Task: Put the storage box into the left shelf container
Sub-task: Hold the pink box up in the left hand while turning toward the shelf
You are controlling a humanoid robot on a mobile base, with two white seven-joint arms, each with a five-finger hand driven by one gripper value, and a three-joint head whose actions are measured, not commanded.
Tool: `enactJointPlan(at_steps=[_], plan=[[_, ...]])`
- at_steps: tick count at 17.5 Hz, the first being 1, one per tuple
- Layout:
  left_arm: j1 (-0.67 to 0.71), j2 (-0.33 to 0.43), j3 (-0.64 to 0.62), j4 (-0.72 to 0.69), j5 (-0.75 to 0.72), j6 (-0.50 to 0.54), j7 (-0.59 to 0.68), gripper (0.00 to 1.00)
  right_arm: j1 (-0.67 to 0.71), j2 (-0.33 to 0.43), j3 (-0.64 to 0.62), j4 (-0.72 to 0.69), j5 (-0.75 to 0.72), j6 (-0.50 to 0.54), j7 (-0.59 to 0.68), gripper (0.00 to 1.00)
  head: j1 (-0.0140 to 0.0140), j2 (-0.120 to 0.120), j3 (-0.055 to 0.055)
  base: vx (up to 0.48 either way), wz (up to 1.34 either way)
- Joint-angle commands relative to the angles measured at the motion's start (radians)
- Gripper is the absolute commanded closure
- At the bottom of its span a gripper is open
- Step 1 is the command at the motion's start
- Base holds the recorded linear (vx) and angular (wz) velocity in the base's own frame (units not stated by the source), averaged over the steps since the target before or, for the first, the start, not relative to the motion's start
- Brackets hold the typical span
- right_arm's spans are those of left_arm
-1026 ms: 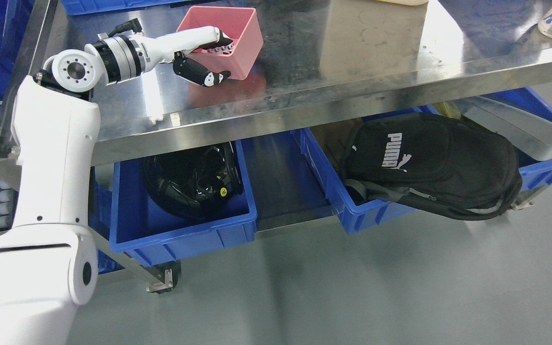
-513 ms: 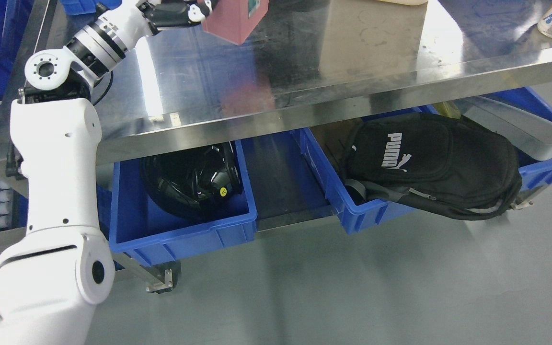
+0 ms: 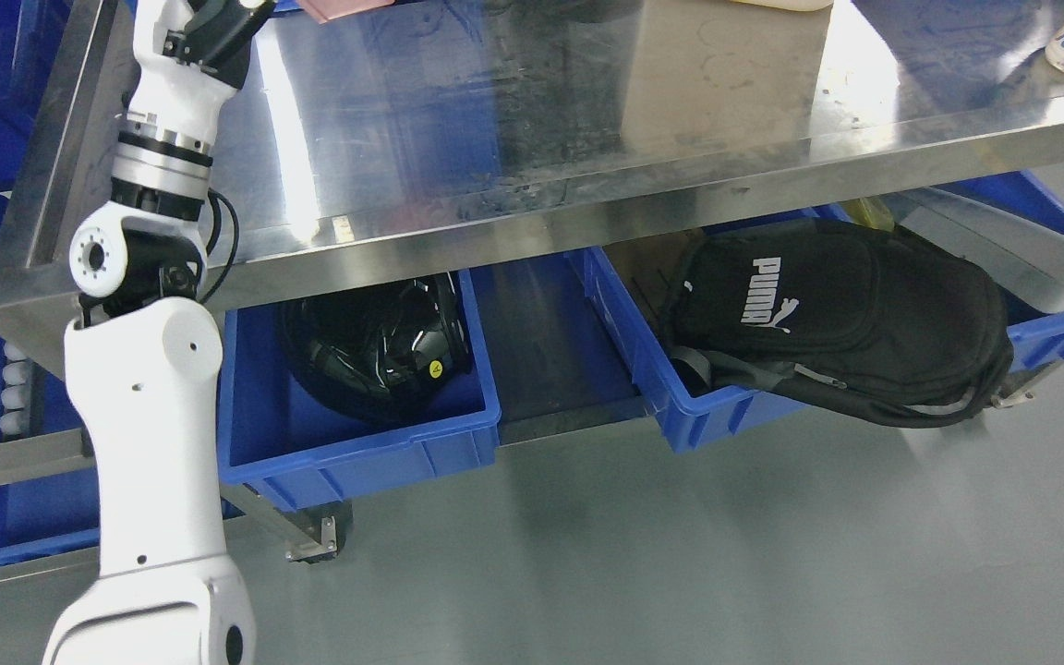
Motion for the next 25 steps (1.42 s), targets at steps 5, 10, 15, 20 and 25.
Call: enactJointPlan(at_steps=[5, 10, 15, 20, 25], plan=[[0.271, 0.001, -0.175, -0.373, 0.093, -0.111, 0.024, 0.99, 0.009, -0.017, -0.005, -0.017, 0.002, 0.000, 0.000, 0.00, 0.0000, 0.000, 0.000, -0.014, 0.15], [0.388, 0.001, -0.174, -0.373, 0.093, -0.144, 0.035, 0.98, 0.009, -0.017, -0.005, -0.017, 0.002, 0.000, 0.000, 0.00, 0.0000, 0.000, 0.000, -0.050, 0.58], [0.460, 0.001, -0.168, -0.373, 0.093, -0.152, 0.085, 0.98, 0.009, -0.017, -0.005, -0.017, 0.002, 0.000, 0.000, 0.00, 0.0000, 0.000, 0.000, -0.030, 1.22], [0.500, 0.001, -0.157, -0.373, 0.093, -0.178, 0.104, 0.98, 0.009, -0.017, -0.005, -0.017, 0.002, 0.000, 0.000, 0.00, 0.0000, 0.001, 0.000, 0.071, 1.58], [0.510, 0.001, -0.109, -0.373, 0.093, -0.177, 0.104, 0.98, 0.009, -0.017, -0.005, -0.017, 0.002, 0.000, 0.000, 0.00, 0.0000, 0.001, 0.000, 0.140, 1.28]])
